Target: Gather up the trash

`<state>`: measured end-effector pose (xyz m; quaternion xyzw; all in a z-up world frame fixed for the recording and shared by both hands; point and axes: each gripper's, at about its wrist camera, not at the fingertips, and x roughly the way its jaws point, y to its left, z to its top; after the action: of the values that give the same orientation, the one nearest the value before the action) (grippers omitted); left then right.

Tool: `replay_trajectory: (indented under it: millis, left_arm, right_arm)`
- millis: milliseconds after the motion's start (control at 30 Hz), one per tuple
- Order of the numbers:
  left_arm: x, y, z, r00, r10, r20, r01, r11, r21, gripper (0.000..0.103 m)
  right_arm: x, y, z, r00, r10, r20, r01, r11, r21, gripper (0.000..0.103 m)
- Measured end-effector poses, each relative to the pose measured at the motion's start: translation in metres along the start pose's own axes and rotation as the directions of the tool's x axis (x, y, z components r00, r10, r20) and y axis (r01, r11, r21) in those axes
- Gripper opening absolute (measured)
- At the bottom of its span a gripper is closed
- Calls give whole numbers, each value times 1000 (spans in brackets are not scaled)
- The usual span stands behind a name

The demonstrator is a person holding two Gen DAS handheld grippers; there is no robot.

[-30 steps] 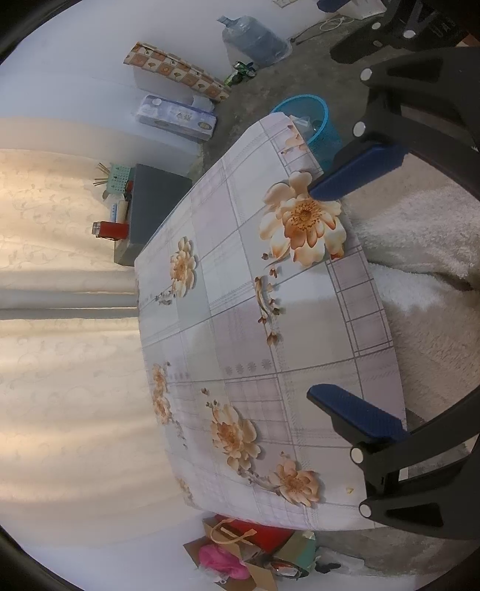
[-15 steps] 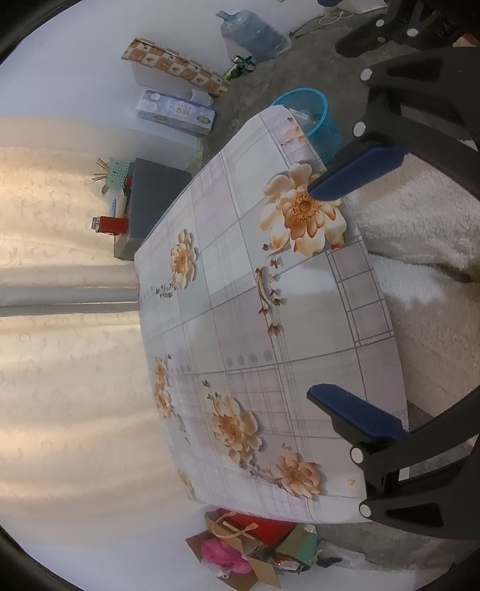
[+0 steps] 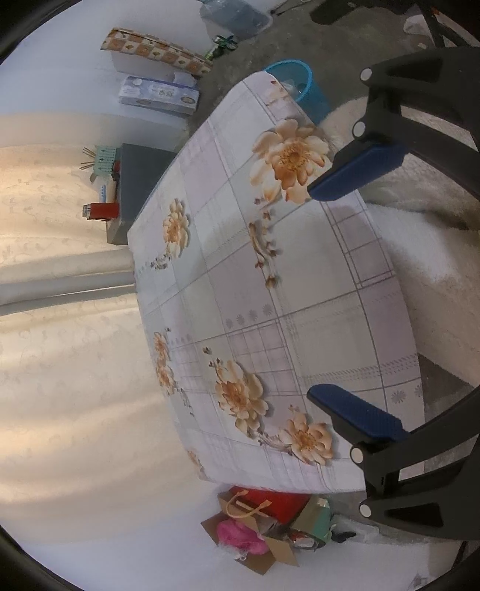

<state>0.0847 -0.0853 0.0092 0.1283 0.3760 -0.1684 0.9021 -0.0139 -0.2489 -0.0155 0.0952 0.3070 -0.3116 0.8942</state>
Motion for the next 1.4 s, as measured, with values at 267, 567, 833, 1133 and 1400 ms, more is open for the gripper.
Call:
replay_trajectory:
  millis: [267,567,833,1133,1400]
  left_arm:
    - [-4,-7,2,1000,14,2,-14,1000,9,97]
    - [-11,-16,0,1000,30,1,-30,1000,2,97]
    - [-24,-26,-6,999,48,9,-48,999,10,97]
    - [-29,-30,-9,999,47,9,-47,999,24,97]
    - [-27,-27,-7,999,34,6,-34,999,8,97]
  right_arm:
    - [2,-10,0,1000,19,0,-19,1000,20,95]
    - [0,-24,-1,999,42,7,-42,999,9,95]
    - [-1,-35,-4,998,67,7,-67,998,-10,95]
    - [-4,-39,-3,998,56,20,-55,998,-34,95]
    - [-9,-48,-1,1000,23,20,-23,999,-33,95]
